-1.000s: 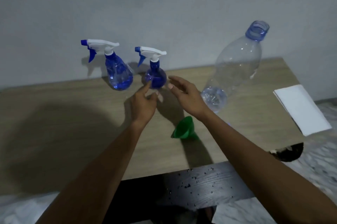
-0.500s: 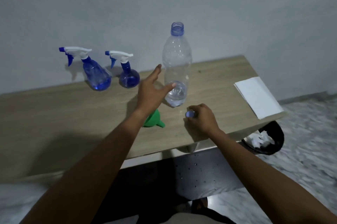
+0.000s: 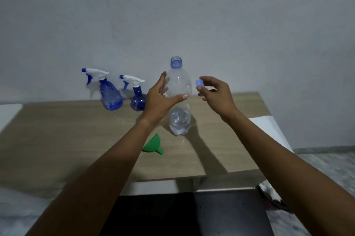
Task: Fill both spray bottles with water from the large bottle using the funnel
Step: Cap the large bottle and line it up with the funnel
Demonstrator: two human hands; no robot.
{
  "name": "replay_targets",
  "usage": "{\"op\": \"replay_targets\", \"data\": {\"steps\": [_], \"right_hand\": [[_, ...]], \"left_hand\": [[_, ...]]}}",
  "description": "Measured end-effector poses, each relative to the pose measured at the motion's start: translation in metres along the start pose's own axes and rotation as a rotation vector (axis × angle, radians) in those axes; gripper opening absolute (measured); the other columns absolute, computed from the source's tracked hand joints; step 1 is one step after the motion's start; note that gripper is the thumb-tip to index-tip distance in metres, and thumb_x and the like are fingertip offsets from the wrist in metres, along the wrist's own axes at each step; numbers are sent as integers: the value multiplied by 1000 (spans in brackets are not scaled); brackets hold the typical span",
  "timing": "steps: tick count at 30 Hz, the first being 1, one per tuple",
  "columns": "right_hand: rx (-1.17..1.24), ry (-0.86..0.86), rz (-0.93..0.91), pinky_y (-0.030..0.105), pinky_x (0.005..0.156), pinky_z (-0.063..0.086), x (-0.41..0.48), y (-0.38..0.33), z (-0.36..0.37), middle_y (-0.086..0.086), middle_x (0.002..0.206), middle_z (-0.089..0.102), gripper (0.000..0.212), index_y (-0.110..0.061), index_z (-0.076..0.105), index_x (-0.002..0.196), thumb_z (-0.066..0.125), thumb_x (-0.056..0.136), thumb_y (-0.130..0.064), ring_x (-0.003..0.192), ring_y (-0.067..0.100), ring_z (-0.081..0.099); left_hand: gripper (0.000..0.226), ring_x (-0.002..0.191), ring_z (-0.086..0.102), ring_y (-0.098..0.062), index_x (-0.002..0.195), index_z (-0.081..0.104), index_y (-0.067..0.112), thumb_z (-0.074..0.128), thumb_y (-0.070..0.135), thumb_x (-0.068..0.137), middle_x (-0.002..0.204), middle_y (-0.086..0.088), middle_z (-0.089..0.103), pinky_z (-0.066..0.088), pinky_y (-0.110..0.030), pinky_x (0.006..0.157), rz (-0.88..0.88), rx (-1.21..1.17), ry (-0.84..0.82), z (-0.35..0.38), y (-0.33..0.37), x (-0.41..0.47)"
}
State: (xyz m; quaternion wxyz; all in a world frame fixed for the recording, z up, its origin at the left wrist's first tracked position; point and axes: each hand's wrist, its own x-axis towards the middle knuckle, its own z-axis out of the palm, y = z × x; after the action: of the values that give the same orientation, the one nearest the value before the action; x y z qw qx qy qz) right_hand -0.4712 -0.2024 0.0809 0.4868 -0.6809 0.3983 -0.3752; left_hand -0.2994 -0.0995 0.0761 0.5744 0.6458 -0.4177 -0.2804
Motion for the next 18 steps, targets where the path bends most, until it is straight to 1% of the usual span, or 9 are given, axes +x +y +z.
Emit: {"op": "replay_targets", "data": {"steps": [1,3,6,9,12,15,16,18], "right_hand": [[38,-31,-25,28,73,58,9,-19,-3,-3,112,72,32,-17,69,125,73,93,-22,82,16,74],[48,-108,-83,27,73,59,21,-53,-7,-5,111,73,27,-18,71,121,72,95,-24,87,18,74],[-4,-213,-158,27,77,59,36,-83,-6,-7,109,73,22,-21,72,117,71,96,-26,90,18,74],[-72,-320,-215,25,78,59,47,-97,-5,-5,109,75,26,-17,74,120,71,96,-25,87,11,73],[-193,-443,-270,28,82,60,53,-106,-5,-9,111,76,22,-19,75,117,71,96,-23,91,11,72],[-277,-518,-285,31,86,60,60,-115,-7,-4,115,75,26,-15,73,120,71,95,-20,92,13,71],[-311,-546,-293,31,86,59,63,-118,-8,-2,116,75,26,-14,73,121,71,95,-20,91,12,70],[-410,-593,-337,25,81,58,67,-126,-9,-1,117,75,26,-14,74,120,72,95,-19,85,7,68]], "left_hand": [[104,138,48,-17,157,31,24,91,25,72,156,5,44,46,-34,112,10,-6,15,0,5,3],[100,135,53,-16,155,38,20,92,25,71,153,5,48,45,-38,114,39,0,32,1,14,8],[88,123,61,-13,147,52,19,93,25,69,144,9,57,50,-40,109,33,9,21,2,19,12],[88,125,60,-16,146,53,23,93,27,68,143,9,58,52,-41,107,19,14,-12,-4,18,15],[92,129,58,-19,149,49,21,93,25,69,146,4,57,51,-39,107,3,15,-61,-12,18,17],[94,129,58,-19,150,47,18,93,23,68,147,3,56,53,-34,105,2,38,-95,-16,18,19],[94,129,58,-19,150,47,18,93,22,69,147,3,56,53,-32,104,-1,40,-104,-17,18,19],[94,129,58,-18,150,47,18,93,22,68,147,4,56,53,-29,102,-4,47,-119,-19,18,20]]}}
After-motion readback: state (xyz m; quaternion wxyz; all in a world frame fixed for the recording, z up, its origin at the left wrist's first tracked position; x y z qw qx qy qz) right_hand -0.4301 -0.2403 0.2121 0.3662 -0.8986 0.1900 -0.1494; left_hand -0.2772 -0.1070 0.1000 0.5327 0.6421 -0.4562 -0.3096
